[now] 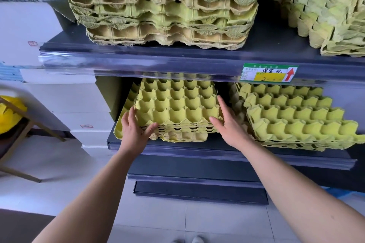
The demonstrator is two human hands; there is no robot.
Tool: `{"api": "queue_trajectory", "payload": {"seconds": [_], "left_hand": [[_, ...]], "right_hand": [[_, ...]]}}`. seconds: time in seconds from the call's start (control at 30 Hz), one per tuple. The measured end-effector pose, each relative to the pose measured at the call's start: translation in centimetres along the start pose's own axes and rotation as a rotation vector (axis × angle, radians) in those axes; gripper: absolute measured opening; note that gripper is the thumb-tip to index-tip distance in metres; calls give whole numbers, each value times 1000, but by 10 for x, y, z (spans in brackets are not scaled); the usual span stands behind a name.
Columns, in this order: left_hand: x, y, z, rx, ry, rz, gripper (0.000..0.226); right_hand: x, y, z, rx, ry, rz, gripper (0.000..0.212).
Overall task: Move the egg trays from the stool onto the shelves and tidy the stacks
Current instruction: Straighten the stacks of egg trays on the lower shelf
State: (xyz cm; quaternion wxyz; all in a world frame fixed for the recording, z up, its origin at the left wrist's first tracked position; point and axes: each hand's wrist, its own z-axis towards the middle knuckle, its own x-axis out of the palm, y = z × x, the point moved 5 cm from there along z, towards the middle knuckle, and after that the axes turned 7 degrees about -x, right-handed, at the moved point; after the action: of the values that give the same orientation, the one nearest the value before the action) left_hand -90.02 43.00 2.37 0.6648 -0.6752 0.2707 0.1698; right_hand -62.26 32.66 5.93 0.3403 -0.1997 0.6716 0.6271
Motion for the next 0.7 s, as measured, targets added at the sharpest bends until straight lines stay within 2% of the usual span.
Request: {"api": "queue_trajectory", "payload": {"seconds": [0.1,0.27,0.43,0.53,0.7], "left_hand": [[5,8,5,-58,36,-88,107],[6,31,17,-199,91,-171,114],[8,30,17,-175,70,-231,104],[8,21,13,-156,60,-272,90],[-3,10,12,-156,13,-386,108]], "right_hand": [[5,-11,3,115,26,10,71],[13,-20,4,150,95,106,70],[13,-20,4,141,106,211,68],[14,-21,6,145,95,288,73],[8,-15,10,124,42,308,84]]}}
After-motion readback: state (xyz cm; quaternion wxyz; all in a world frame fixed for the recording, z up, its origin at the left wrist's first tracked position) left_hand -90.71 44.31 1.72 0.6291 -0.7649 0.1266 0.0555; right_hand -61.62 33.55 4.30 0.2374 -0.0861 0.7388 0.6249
